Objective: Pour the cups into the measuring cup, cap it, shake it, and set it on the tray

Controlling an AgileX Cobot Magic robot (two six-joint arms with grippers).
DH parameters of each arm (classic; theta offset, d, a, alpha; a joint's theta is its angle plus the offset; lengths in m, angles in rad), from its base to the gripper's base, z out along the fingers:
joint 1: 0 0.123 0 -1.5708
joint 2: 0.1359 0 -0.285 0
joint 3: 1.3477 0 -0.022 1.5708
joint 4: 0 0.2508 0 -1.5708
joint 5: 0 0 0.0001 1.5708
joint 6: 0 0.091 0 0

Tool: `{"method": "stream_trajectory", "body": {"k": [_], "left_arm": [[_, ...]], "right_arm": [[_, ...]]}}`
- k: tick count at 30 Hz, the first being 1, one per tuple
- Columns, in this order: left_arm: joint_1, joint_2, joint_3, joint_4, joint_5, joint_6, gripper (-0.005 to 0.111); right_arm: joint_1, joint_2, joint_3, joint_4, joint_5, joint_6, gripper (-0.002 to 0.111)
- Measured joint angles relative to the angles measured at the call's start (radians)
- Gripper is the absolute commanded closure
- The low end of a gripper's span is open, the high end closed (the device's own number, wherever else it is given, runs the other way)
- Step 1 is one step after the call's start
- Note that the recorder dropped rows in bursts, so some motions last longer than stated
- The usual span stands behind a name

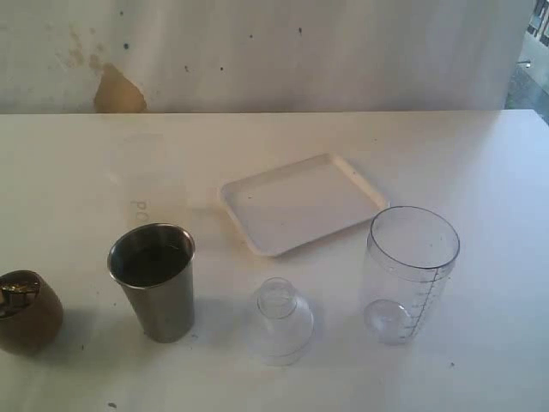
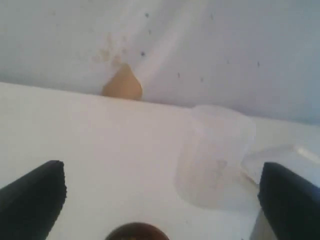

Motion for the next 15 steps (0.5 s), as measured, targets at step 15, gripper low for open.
{"method": "stream_trajectory", "body": {"k": [15], "left_arm": [[0.0, 0.453, 0.0, 0.168, -0.131, 0.02, 0.002]], "right_arm": [[0.0, 0.0, 0.0, 0.002, 0.0, 0.0, 0.108]]}}
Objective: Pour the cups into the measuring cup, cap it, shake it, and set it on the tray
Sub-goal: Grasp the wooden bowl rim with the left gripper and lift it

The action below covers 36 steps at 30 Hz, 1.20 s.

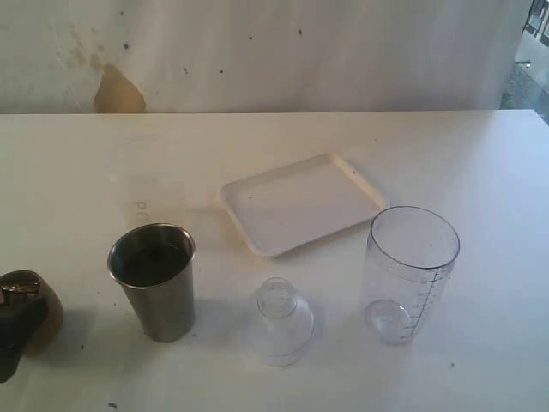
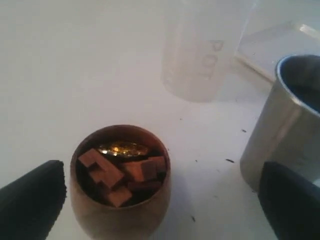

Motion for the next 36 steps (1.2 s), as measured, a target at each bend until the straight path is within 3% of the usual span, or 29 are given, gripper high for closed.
{"method": "stream_trajectory", "body": {"k": [5, 27, 36], "left_arm": [[0.0, 0.101, 0.0, -0.13, -0.039, 0.119, 0.002], [0.0, 0.521, -0.003, -0.306, -0.322, 0.422, 0.002], [0.0, 0.684, -0.007, -0.336, -0.392, 0.47, 0.002]], "right_arm": [[0.0, 0.0, 0.0, 0.0, 0.0, 0.0, 0.108], [0.0, 0.0, 0.0, 0.0, 0.0, 0.0, 0.108], [0.0, 0.0, 0.0, 0.002, 0.0, 0.0, 0.108]]}}
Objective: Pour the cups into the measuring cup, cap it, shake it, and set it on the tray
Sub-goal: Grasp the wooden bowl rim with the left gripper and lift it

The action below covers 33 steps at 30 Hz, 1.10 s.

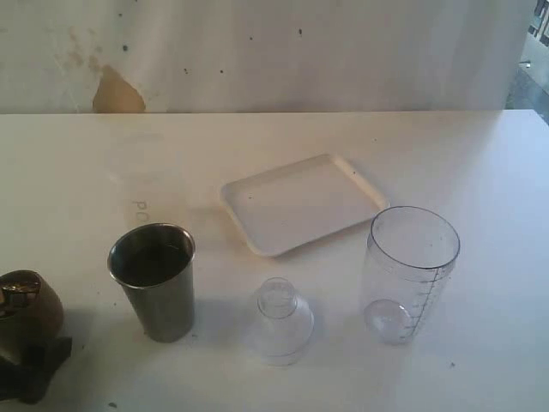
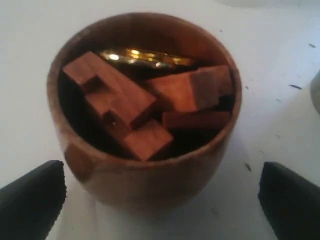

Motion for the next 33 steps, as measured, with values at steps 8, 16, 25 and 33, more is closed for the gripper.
{"method": "stream_trajectory", "body": {"k": [8, 16, 25, 33], "left_arm": [[0.0, 0.102, -0.058, -0.002, -0.023, 0.03, 0.002], [0.0, 0.14, -0.078, -0.005, -0.072, 0.034, 0.002], [0.0, 0.14, -0.078, -0.015, -0.142, 0.045, 0.002], [0.0, 0.14, -0.078, -0.046, -0.158, 0.056, 0.002]], "right_arm": [[0.0, 0.0, 0.0, 0.0, 0.0, 0.0, 0.108], [0.0, 0.0, 0.0, 0.0, 0.0, 0.0, 0.108], [0.0, 0.0, 0.0, 0.0, 0.0, 0.0, 0.108], [0.0, 0.0, 0.0, 0.0, 0.0, 0.008, 0.108]]}}
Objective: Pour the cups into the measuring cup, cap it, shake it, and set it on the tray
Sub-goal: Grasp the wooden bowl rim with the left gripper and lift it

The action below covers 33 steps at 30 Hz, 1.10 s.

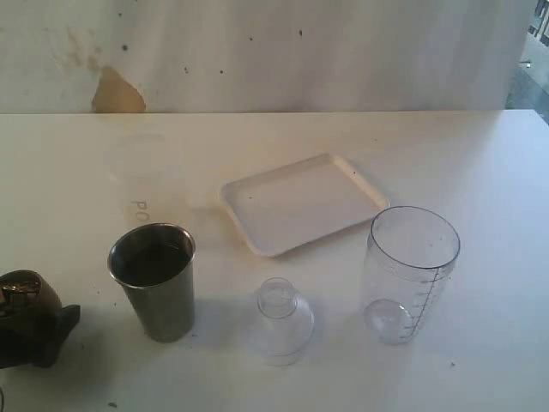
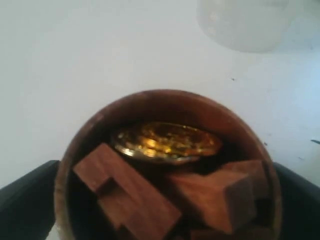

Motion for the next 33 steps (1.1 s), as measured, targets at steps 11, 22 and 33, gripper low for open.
{"method": "stream_trajectory", "body": {"k": [11, 22, 33], "left_arm": [[0.0, 0.0, 0.0, -0.026, -0.018, 0.001, 0.002], [0.0, 0.124, 0.0, -0.035, -0.093, 0.049, 0.002], [0.0, 0.14, -0.044, -0.051, -0.111, 0.047, 0.002]], "right_arm": [[0.0, 0.0, 0.0, 0.0, 0.0, 0.009, 0.108], [0.0, 0.0, 0.0, 0.0, 0.0, 0.009, 0.108], [0.0, 0.0, 0.0, 0.0, 0.0, 0.011, 0.108]]}}
